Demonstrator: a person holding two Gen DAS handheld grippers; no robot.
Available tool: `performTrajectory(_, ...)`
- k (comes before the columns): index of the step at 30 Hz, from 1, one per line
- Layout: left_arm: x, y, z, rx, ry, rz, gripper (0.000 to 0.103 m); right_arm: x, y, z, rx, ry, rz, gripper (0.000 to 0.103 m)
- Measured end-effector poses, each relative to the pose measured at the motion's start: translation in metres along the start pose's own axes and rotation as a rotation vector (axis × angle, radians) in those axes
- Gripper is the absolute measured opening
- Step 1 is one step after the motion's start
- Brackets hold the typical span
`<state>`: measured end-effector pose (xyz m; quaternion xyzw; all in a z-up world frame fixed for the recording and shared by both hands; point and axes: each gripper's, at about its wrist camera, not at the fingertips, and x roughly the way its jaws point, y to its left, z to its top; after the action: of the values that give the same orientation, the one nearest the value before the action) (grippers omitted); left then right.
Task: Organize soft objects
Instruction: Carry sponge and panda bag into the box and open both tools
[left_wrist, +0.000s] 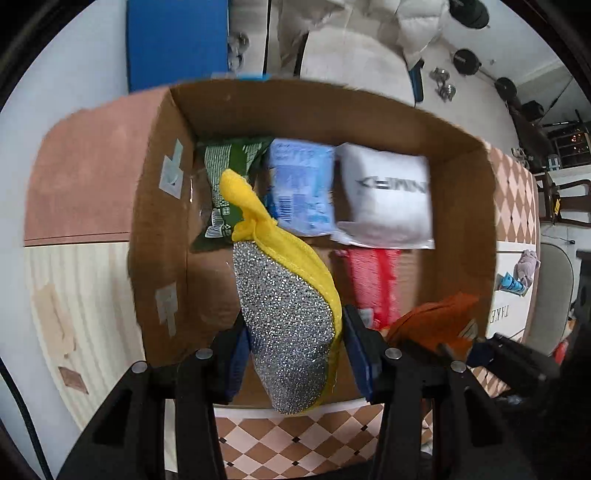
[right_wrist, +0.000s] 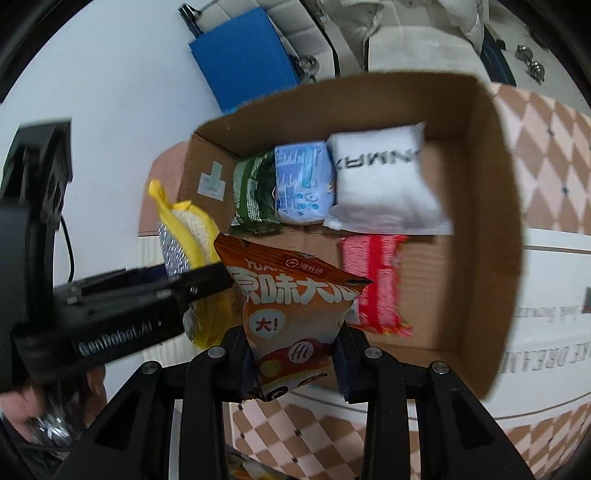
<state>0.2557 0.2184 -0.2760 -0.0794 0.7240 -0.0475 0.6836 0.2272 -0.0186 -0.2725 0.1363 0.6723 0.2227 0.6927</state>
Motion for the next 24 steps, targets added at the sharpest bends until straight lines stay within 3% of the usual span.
performTrajectory(5, 0.035, 0.019, 0.014, -0.003, 0.089, -0.022, 0.045, 0.05, 0.001, 0.01, 0.025, 0.064, -0.03, 0.037)
performTrajectory(13, 0.067, 0.029, 0.016, -0.017, 0.176, -0.024, 0.047, 0.093, -0.003, 0.018, 0.023, 0.14, -0.075, 0.039)
performTrajectory(15, 0.067, 0.032, 0.015, -0.047, 0.19, -0.06, 0.051, 0.1, -0.004, 0.019, 0.028, 0.166, -0.075, 0.05)
performTrajectory(16, 0.065, 0.033, 0.013, -0.053, 0.186, -0.066, 0.058, 0.101, -0.004, 0.019, 0.032, 0.164, -0.072, 0.064)
performTrajectory(17, 0.062, 0.034, 0.012, -0.055, 0.173, -0.06, 0.063, 0.099, -0.006, 0.018, 0.041, 0.156, -0.072, 0.07)
performTrajectory(18, 0.057, 0.034, 0.011, -0.053, 0.155, -0.049, 0.067, 0.097, -0.007, 0.018, 0.047, 0.153, -0.079, 0.069)
performTrajectory(24, 0.018, 0.03, -0.01, -0.049, 0.047, 0.0, 0.068, 0.073, -0.011, 0.011, 0.055, 0.117, -0.135, 0.07)
